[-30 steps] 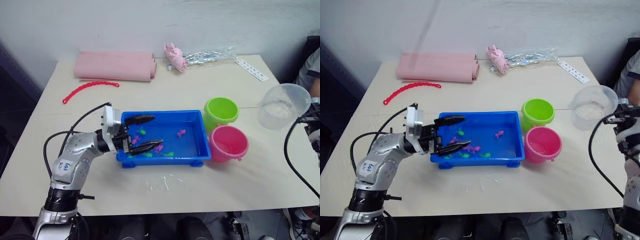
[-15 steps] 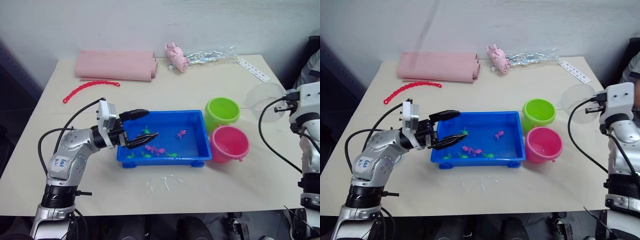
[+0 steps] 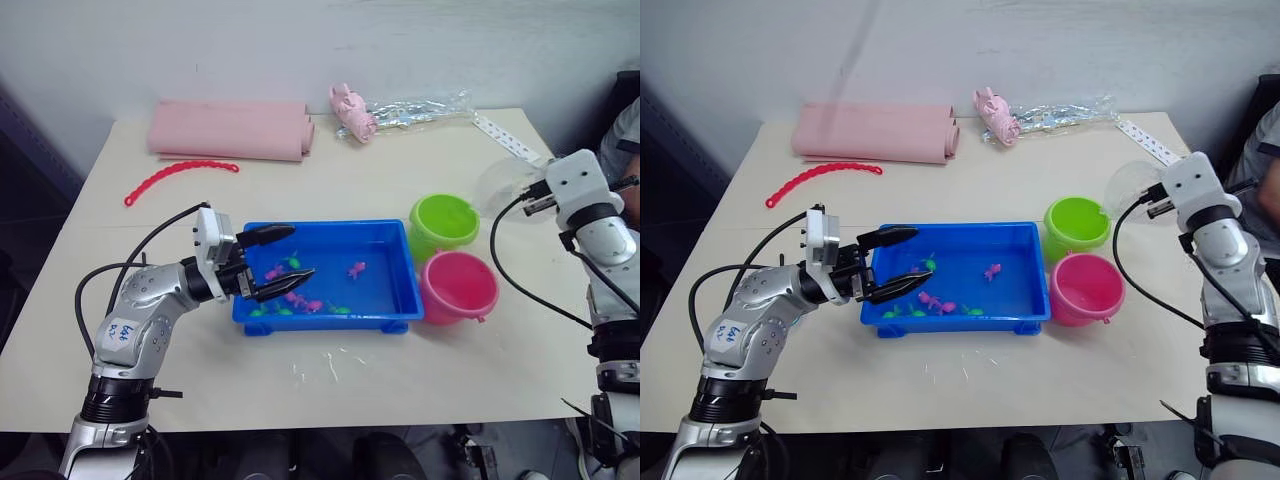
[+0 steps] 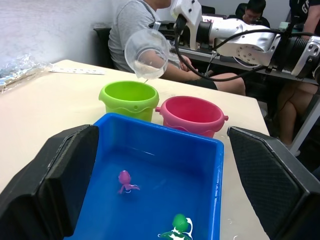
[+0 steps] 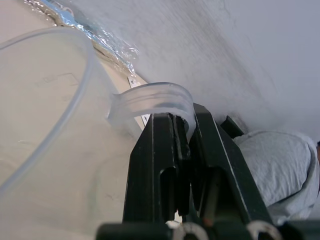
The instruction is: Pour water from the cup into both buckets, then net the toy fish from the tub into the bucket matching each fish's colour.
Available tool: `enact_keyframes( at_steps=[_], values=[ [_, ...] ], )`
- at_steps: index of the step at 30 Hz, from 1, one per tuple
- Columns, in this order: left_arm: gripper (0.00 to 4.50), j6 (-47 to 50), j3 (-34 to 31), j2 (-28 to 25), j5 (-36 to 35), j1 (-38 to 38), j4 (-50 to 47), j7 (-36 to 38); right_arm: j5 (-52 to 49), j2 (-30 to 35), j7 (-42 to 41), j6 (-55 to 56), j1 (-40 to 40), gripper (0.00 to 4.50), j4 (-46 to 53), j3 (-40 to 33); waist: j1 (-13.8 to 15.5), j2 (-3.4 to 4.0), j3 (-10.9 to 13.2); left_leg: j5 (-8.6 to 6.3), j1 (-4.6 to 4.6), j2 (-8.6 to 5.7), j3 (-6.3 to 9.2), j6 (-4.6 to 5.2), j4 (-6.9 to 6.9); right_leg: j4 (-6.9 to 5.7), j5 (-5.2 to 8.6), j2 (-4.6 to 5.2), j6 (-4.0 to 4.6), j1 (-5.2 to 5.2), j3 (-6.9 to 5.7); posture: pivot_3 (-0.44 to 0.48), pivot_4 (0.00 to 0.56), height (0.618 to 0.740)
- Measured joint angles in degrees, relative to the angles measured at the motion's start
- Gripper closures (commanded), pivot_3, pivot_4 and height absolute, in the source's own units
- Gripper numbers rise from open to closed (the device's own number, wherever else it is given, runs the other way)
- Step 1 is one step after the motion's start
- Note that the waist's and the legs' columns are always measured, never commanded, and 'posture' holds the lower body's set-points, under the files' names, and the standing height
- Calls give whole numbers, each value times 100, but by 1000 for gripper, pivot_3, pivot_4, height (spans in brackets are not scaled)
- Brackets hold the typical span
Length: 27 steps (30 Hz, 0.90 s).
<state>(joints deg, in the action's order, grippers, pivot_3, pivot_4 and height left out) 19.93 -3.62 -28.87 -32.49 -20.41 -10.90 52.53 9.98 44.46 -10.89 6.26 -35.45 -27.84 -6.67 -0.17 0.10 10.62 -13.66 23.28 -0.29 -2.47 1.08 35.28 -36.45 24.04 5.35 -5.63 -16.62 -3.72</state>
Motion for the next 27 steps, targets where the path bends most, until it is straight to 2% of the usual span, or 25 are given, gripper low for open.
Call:
enact_keyframes(
  at_steps=[7, 27],
  values=[
    [0, 13, 1, 22, 24, 2, 0, -127, 481, 159, 104, 663, -147, 4440, -180, 225, -4, 0, 0, 0, 0, 0, 0, 0, 0, 0, 0, 0, 0, 0, 0, 0, 150, 740],
    [0, -10, 21, 95, 48, 56, -23, -199, 1241, 159, 637, 1166, -368, 4440, -407, 648, -6, 0, 1, 0, 0, 0, 0, 0, 0, 0, 0, 0, 0, -1, 0, 0, 150, 740]
  ],
)
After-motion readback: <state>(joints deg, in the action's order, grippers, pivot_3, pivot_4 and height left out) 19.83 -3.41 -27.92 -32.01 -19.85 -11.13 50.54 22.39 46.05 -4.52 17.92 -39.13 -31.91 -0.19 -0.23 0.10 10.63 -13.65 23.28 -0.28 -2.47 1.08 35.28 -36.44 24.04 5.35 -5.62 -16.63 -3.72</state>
